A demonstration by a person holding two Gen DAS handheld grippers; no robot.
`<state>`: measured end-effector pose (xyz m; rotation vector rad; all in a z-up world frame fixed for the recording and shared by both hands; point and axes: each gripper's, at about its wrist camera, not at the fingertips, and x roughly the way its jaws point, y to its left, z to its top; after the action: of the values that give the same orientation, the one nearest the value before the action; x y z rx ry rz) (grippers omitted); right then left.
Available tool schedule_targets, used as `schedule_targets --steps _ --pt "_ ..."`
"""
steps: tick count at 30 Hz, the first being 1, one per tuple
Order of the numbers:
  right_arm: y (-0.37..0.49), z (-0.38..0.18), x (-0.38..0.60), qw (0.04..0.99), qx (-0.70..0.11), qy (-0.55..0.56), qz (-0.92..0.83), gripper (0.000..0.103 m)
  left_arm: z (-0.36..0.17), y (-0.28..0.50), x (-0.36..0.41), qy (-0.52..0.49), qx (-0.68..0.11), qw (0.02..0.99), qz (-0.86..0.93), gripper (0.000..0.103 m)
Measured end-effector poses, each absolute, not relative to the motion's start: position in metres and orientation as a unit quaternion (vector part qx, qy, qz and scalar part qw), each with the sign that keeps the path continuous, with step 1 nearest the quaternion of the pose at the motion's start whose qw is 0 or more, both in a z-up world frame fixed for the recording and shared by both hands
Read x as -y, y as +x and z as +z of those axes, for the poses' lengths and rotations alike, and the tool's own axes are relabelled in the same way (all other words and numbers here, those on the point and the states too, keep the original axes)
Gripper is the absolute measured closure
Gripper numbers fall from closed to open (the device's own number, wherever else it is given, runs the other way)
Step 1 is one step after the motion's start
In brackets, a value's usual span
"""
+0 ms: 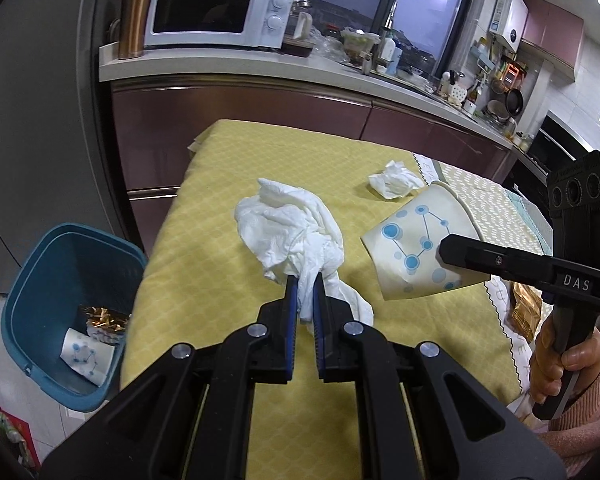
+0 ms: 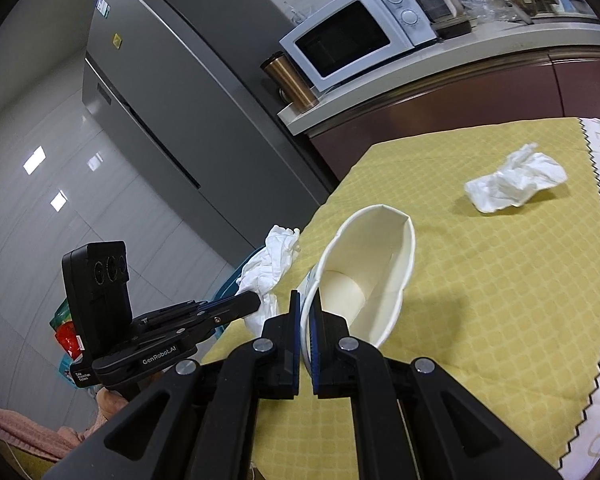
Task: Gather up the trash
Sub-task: 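Lift the tissue with the left gripper toward the bin while the right gripper lifts the cup, then carry the tissue with the left gripper over the blue bin while the right gripper carries the cup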
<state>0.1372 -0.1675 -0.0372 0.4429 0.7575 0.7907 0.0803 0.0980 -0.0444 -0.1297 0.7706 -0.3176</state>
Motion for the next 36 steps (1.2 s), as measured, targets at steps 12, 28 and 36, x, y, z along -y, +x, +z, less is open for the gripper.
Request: schedule_targets --steps 12,28,36 --pt "0.144 -0.035 0.142 0.82 -0.358 0.199 0.4 0.1 -0.038 0.076 -0.121 -0.072 -0.366 0.919 -0.129 0.095" --pt "0.153 -0.035 0.115 0.805 -0.363 0.189 0.429 0.1 -0.034 0.071 -0.145 -0.085 -0.36 0.923 -0.105 0.095" --pt "0.156 -0.035 0.101 0.798 -0.366 0.183 0.441 0.1 -0.032 0.07 -0.155 -0.086 -0.357 0.926 -0.091 0.095"
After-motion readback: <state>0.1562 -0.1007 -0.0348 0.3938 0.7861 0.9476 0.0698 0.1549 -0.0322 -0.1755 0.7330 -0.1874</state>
